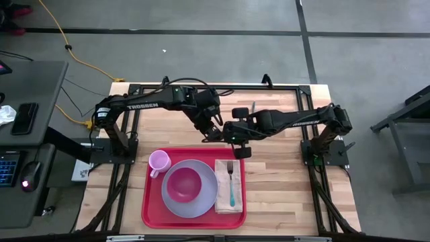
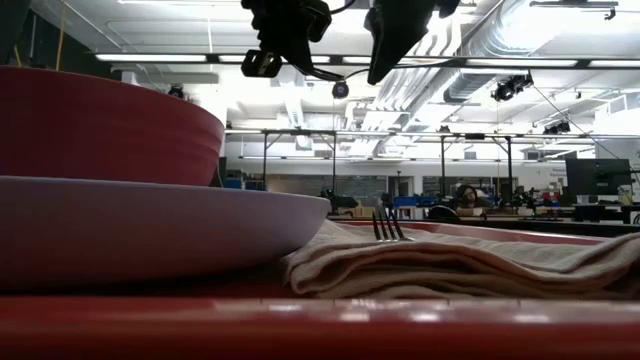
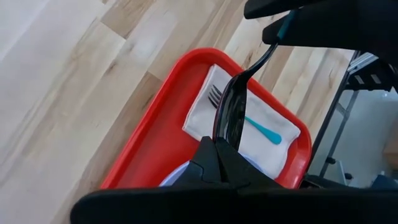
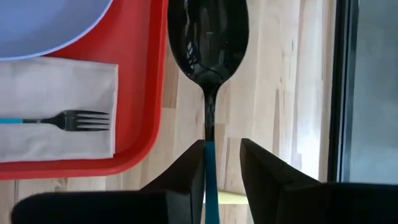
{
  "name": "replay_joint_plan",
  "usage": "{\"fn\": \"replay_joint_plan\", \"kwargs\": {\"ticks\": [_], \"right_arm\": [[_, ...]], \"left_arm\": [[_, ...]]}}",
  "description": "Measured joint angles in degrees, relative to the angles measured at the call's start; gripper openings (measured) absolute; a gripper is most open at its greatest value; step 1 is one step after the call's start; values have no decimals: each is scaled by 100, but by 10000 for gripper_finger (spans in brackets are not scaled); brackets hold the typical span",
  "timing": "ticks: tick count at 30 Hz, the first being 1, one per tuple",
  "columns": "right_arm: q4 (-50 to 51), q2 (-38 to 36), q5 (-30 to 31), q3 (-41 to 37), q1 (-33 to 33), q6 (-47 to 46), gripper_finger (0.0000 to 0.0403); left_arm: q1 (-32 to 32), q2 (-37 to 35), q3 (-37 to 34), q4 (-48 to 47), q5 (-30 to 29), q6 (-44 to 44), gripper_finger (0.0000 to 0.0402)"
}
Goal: Set up tray
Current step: Put the blue spoon beside the blue plate on the peach napkin
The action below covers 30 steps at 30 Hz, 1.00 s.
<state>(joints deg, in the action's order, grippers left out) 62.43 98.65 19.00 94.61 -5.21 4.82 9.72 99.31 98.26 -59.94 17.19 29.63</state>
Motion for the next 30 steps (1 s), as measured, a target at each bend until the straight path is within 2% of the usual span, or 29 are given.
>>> {"fn": "replay_joint_plan", "kwargs": {"ticks": [19,30], "right_arm": [[24,0,48,0,0,-37,5],[32,0,25,0,-11,-172,3]], "left_arm": [[4,0,4,17,20,-90,5],[4,-2,4,28,17,-90,5]]}}
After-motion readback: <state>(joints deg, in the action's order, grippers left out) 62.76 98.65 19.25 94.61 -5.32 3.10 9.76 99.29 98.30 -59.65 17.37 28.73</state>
